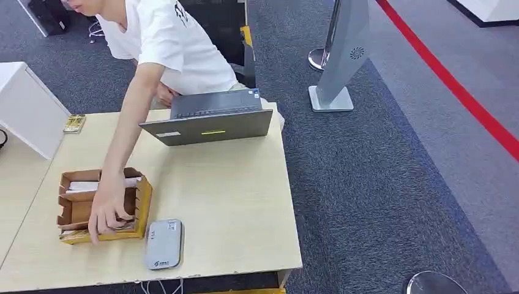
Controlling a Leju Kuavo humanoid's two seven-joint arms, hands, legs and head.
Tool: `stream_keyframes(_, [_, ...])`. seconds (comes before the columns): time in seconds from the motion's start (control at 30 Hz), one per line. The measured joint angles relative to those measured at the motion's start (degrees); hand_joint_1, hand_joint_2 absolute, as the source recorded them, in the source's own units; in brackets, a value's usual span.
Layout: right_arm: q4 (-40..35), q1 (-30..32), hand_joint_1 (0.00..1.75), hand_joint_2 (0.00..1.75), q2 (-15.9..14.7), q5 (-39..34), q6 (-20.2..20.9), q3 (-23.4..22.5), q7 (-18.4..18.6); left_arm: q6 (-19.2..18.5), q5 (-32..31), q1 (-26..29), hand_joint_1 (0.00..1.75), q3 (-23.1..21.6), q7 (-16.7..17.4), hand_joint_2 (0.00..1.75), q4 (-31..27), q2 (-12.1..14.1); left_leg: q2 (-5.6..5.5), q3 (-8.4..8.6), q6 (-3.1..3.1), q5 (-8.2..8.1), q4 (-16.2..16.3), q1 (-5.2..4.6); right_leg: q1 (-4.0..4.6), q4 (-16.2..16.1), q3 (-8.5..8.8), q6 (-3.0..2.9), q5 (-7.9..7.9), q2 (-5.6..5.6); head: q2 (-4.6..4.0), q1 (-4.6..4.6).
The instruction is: Pass the card to the sensor for recognition and then transmit it.
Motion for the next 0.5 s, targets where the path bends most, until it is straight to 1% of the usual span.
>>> stream_keyframes(0.07, [0.0, 0.0, 0.00, 1.75, 0.2, 0.0, 0.0, 0.0, 0.5, -1.1, 0.2, -0.1, 0.00, 0.0, 0.9, 1.75, 0.1, -0.9, 0.00, 0.01, 0.00, 0.00, 0.0, 0.00, 0.00, 0.0, 0.00, 0.00, 0.00, 0.00, 0.02, 0.00])
stream_keyframes(0.17, [0.0, 0.0, 0.00, 1.75, 0.6, 0.4, -0.2, 0.0, 2.1, -2.6, -0.7, -0.4, 0.00, 0.3, 4.3, 1.75, 0.3, -2.9, 0.00, 0.01, 0.00, 0.00, 0.0, 0.00, 0.00, 0.0, 0.00, 0.00, 0.00, 0.00, 0.00, 0.00])
stream_keyframes(0.23, [0.0, 0.0, 0.00, 1.75, 1.3, 0.3, -1.1, 0.0, 2.4, -3.0, -1.6, -0.5, 0.00, 0.2, 5.8, 1.75, 0.5, -4.4, 0.00, 0.00, 0.00, 0.00, 0.0, 0.00, 0.00, 0.0, 0.01, 0.00, 0.00, 0.01, 0.02, 0.02])
stream_keyframes(0.33, [0.0, 0.2, 0.00, 1.75, 1.8, -2.2, -1.5, 1.3, 2.2, -3.7, -1.0, -0.4, 0.00, -1.0, 6.4, 1.75, 0.6, -6.0, 0.01, 0.01, 0.00, 0.00, 0.0, -0.01, 0.00, 0.0, 0.01, 0.00, 0.00, 0.00, 0.02, 0.00])
stream_keyframes(0.5, [-0.5, 1.1, 0.00, 1.75, 1.8, -8.4, -0.9, 5.4, 2.4, -4.9, 2.1, 0.1, 0.00, -5.2, 6.3, 1.75, 0.6, -6.2, 0.00, 0.01, 0.00, 0.00, 0.0, 0.00, 0.00, 0.0, 0.00, 0.00, 0.00, 0.00, 0.00, 0.00])
